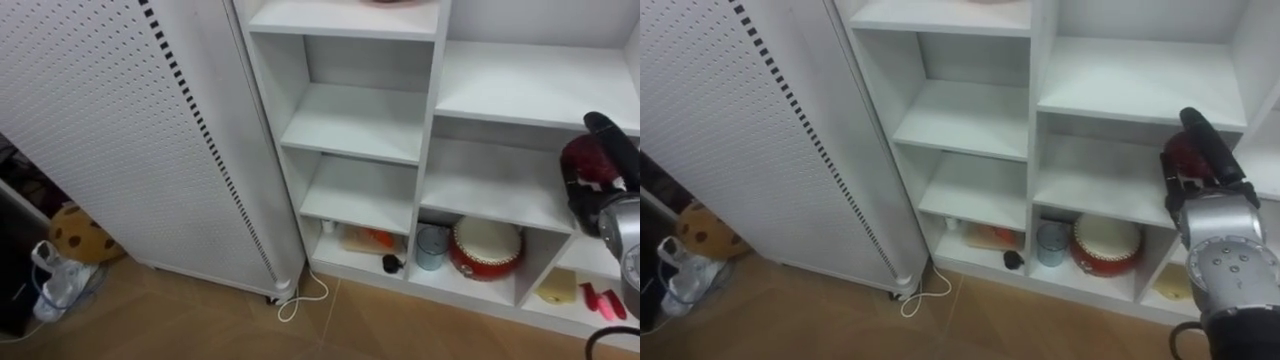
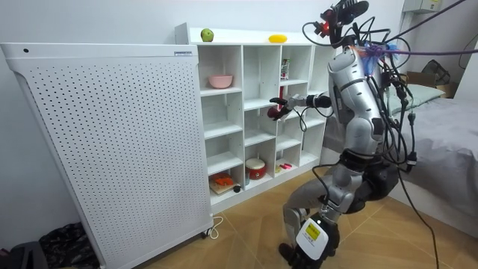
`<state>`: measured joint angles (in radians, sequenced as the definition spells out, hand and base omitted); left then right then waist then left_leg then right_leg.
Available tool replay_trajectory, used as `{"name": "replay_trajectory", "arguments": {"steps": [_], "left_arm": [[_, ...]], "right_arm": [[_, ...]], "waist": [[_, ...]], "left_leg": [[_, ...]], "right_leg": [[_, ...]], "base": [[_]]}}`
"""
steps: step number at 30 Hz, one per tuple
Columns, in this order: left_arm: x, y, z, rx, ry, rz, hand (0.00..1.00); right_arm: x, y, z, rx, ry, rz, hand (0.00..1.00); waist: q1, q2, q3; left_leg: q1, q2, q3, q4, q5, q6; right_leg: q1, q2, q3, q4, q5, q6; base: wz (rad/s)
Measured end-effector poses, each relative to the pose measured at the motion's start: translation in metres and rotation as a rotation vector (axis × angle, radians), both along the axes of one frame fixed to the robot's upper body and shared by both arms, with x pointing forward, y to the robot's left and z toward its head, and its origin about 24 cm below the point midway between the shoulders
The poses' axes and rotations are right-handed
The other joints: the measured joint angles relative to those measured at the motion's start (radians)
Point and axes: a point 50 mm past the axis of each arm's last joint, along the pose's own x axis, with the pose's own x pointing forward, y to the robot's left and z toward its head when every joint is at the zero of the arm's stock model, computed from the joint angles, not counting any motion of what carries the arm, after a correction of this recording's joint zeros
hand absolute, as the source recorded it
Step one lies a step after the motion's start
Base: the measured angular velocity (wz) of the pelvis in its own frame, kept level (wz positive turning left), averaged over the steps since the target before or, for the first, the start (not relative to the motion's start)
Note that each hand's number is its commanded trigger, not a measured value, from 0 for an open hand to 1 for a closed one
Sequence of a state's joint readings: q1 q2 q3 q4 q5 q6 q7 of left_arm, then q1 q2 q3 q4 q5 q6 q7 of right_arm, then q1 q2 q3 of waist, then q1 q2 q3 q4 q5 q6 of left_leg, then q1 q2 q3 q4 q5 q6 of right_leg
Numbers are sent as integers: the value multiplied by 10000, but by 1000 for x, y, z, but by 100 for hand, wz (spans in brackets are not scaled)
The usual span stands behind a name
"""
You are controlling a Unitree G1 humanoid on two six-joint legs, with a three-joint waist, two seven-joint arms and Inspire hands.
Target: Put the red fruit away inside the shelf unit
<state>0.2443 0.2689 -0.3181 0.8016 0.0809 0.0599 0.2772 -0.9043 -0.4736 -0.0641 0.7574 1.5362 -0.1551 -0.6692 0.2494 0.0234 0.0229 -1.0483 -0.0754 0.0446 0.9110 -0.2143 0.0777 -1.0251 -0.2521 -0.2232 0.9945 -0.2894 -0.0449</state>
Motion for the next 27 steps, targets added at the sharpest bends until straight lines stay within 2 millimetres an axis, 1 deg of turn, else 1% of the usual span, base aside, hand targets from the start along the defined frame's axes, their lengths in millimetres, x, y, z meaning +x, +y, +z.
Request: {"name": "replay_trajectory", "arguments": {"steps": [2, 9, 15, 18, 21, 23, 27], "left_arm": [[0, 0, 0, -12, -32, -8, 0], [-3, 0, 0, -14, 33, 19, 0], [-3, 0, 0, -63, 32, 107, 0], [0, -2, 1, -108, -94, 44, 0], [3, -5, 3, -184, -262, -32, 0], [2, -7, 3, -185, -237, -118, 0], [0, -7, 3, -140, -92, -150, 0]], "right_arm": [[0, -1, -3, 201, 0, -35, 0], [0, -4, -5, 419, -187, -30, 0], [0, -3, -7, 662, -300, 71, 0], [0, -3, -8, 1023, -402, 124, 0], [-2, -6, -14, 1262, -406, 75, 0], [-4, -8, -18, 1283, -445, 50, 0], [-7, -13, -32, 1319, -87, -102, 0]], "waist": [[-6, 0, 2], [-59, -9, 8], [-231, -32, 22], [-260, -29, 23], [-243, -28, 28], [-219, -29, 29], [-241, -51, 43]], "left_leg": [[33, -52, 2, -30, 0, 0], [125, -51, 24, -89, -4, 8], [207, -33, 23, -120, -16, 28], [258, -18, 14, -268, -15, 24], [352, 48, 23, -418, -1, 3], [366, 143, 57, -489, 0, 3], [564, 144, 69, -602, -5, 11]], "right_leg": [[34, -78, -19, 19, -10, 17], [117, -80, -12, -52, -20, 35], [194, -64, -28, -83, -29, 52], [253, -62, -83, -231, -29, 51], [387, -26, -150, -430, -28, 51], [414, 93, -134, -575, -28, 52], [598, 98, -140, -695, -25, 56]], "base": [[7], [-1], [0], [-1], [-1], [-8], [-2]]}}
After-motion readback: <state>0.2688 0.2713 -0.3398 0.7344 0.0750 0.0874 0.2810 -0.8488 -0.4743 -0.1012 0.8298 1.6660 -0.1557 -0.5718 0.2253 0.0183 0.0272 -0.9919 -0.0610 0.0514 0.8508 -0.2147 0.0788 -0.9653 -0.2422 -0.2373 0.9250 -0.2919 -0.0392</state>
